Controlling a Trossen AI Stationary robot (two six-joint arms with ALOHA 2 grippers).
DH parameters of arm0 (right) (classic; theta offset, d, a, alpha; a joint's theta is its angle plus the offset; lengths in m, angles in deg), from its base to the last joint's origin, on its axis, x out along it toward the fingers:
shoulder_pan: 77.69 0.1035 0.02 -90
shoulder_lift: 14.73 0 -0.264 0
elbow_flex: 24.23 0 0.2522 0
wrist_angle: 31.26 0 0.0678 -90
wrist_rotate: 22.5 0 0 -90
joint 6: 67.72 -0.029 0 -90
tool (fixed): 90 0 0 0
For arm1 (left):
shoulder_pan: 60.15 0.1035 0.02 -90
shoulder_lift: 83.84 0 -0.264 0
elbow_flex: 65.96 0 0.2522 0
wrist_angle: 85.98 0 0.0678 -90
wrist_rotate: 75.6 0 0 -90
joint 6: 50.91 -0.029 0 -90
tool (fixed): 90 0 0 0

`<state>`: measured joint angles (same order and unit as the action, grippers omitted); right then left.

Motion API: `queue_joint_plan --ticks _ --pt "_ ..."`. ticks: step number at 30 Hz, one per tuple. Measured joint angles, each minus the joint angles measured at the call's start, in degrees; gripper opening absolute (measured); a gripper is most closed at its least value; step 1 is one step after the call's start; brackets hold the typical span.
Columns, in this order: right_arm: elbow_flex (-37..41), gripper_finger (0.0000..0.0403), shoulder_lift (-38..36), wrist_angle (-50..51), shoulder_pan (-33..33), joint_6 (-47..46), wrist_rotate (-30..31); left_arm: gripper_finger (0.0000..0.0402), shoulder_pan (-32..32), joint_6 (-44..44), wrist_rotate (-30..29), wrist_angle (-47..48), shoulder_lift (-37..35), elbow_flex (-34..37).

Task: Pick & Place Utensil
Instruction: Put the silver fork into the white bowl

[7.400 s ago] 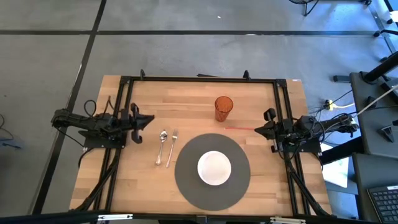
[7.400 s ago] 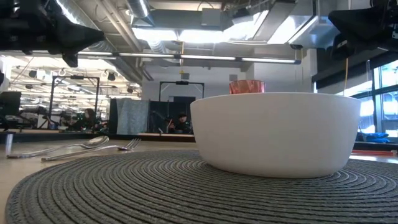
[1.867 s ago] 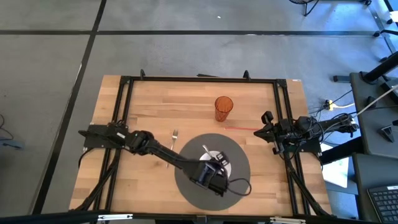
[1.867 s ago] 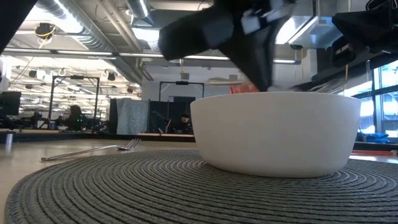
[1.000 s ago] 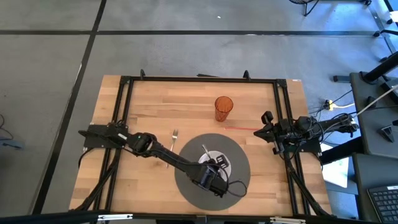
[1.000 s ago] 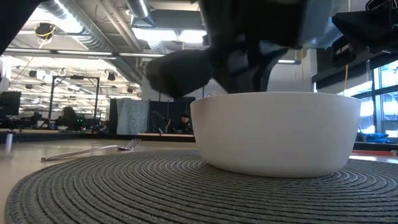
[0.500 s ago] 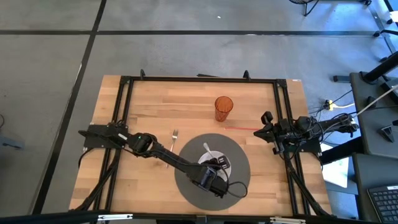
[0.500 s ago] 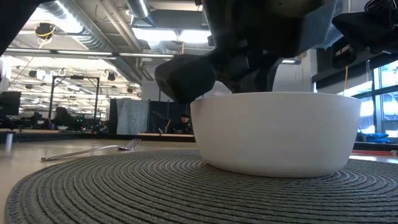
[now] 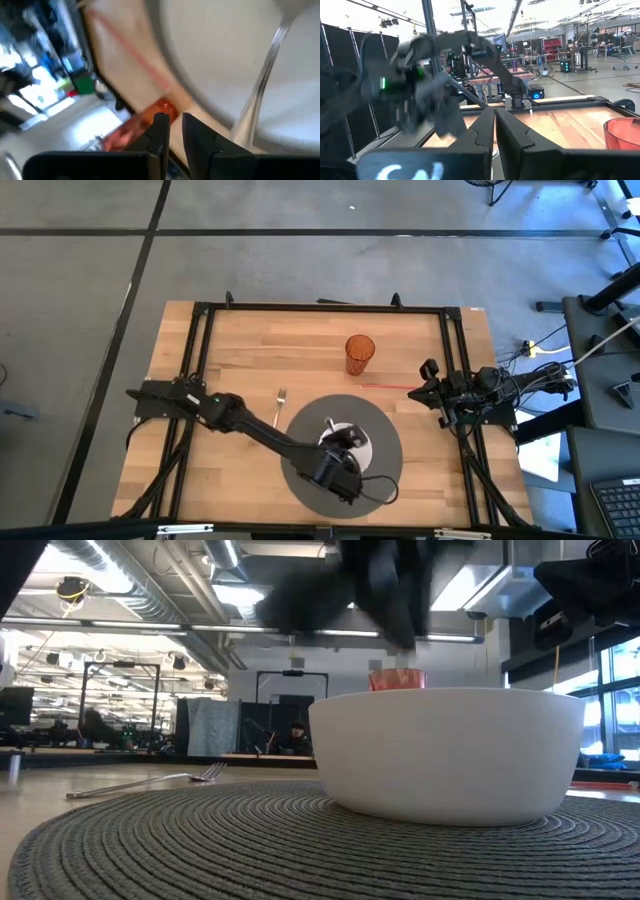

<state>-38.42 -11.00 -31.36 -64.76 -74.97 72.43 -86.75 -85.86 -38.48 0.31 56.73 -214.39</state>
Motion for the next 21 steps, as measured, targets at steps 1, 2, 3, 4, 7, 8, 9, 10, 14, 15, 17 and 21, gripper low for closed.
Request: queue_joint_plan --ticks 1,2,3,4,7,8,9,10,14,15,17,21 --pt "0.0 0.002 0.0 -0.01 0.0 0.0 0.02 0.0038 0.0 4.32 1.52 0.97 -2.25 0.19" --pt "0.0 0.002 0.0 0.02 -0.01 -0.03 -0.03 0.0034 0.22 9.74 3.69 3.04 -4.69 0.22" --pt "0.0 0.002 -0.02 0.02 0.0 -0.03 -0.03 0.0029 0.7 15.88 6.35 5.13 -7.26 0.22" --pt "0.0 0.002 -0.02 0.06 0.0 -0.03 -0.01 0.0024 1.38 22.3 9.16 7.12 -9.77 0.22" --pt "0.0 0.002 0.0 0.17 0.0 -0.03 -0.02 0.0006 3.53 38.19 15.17 11.38 -17.21 2.53" --pt "0.0 0.002 0.0 0.2 0.0 -0.03 -0.04 0.0003 3.87 41.74 14.81 11.34 -19.91 4.55" --pt "0.0 0.002 0.0 0.22 0.0 -0.03 -0.02 0.0003 3.87 44.06 13.92 10.74 -22.45 7.08" --pt "0.0 0.002 -0.02 0.24 0.0 -0.03 -0.02 0.0003 3.57 45.64 12.59 9.94 -24.95 10.06" --pt "0.0 0.002 0.0 0.53 0.0 -0.03 -0.01 0.0002 1.52 50.2 5.24 -0.29 -35.51 26.6" --pt "0.0 0.002 -0.02 0.62 -0.01 -0.03 -0.02 0.0001 0.95 51.11 2.84 -4.67 -38.59 31.84" --pt "0.0 0.002 -0.01 0.7 0.0 0.07 -0.01 0.0001 0.19 54.75 -1.45 -12.63 -45.0 42.48" --pt "0.02 0.002 0.0 0.89 -0.02 0.13 0.02 0.0002 0.08 61.83 -1.08 -26.8 -58.66 61.66"
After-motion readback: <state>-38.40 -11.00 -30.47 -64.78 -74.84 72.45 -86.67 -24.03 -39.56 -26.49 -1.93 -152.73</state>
